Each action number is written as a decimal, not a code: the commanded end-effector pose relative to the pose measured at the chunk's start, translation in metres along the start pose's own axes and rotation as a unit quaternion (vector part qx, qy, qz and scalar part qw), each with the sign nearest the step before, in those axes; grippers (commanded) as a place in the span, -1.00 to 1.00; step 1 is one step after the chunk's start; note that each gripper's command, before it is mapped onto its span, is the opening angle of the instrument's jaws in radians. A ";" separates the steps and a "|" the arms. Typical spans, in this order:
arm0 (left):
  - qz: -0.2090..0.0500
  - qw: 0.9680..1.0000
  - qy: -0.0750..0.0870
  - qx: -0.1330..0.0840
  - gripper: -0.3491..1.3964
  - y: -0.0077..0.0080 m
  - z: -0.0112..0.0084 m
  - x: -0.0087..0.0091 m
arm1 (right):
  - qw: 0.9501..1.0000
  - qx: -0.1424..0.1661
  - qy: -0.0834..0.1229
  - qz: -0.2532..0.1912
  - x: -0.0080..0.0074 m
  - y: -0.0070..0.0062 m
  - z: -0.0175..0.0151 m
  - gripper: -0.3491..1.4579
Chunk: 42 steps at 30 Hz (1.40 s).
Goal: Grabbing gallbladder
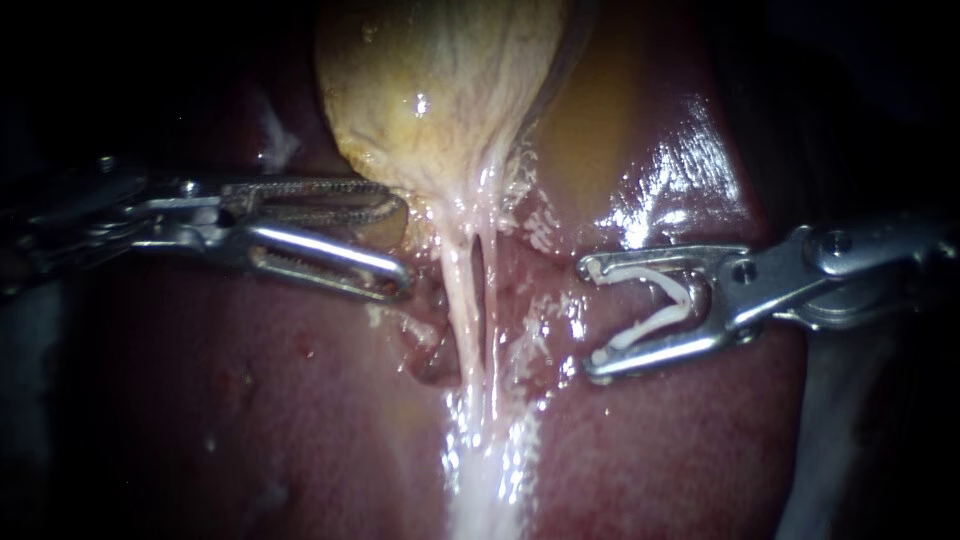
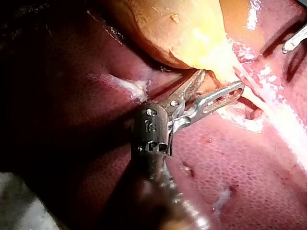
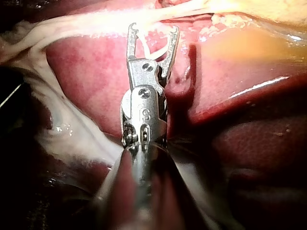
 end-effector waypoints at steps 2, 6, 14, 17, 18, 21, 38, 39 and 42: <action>-0.006 1.000 0.000 0.000 -0.25 -0.0001 0.0001 0.0001 | 1.000 0.000 0.000 0.000 0.0000 0.0000 0.0000 -0.06; -0.018 1.000 -0.001 -0.001 -0.31 -0.0002 0.0001 0.0004 | 1.000 0.000 0.000 0.000 0.0000 0.0000 0.0000 -0.06; -0.034 0.999 -0.005 -0.001 -0.47 -0.0013 0.0003 0.0005 | 1.000 0.000 0.000 0.000 0.0000 0.0000 0.0000 -0.06; -0.034 0.999 -0.012 0.002 -0.62 -0.0014 0.0001 0.0005 | 1.000 0.000 0.000 0.000 0.0000 0.0000 0.0000 -0.06; -0.034 0.999 -0.015 0.002 -0.68 -0.0014 0.0001 0.0004 | 1.000 0.000 0.000 0.000 0.0000 0.0000 0.0000 -0.06; -0.040 0.999 -0.029 0.002 -0.95 -0.0015 -0.0001 0.0003 | 1.000 0.000 0.000 0.000 0.0000 0.0000 -0.0001 -0.06; -0.072 0.996 -0.048 0.002 -1.00 -0.0003 -0.0022 0.0003 | 1.000 0.001 0.000 0.000 0.0000 -0.0001 -0.0002 -0.07; -0.073 0.996 -0.048 0.002 -1.00 -0.0002 -0.0025 0.0003 | 1.000 0.001 0.000 0.000 0.0000 -0.0001 -0.0002 -0.07; -0.074 0.996 -0.050 -0.001 -1.00 0.0001 -0.0036 0.0007 | 1.000 0.001 0.000 0.000 -0.0001 -0.0001 -0.0002 -0.07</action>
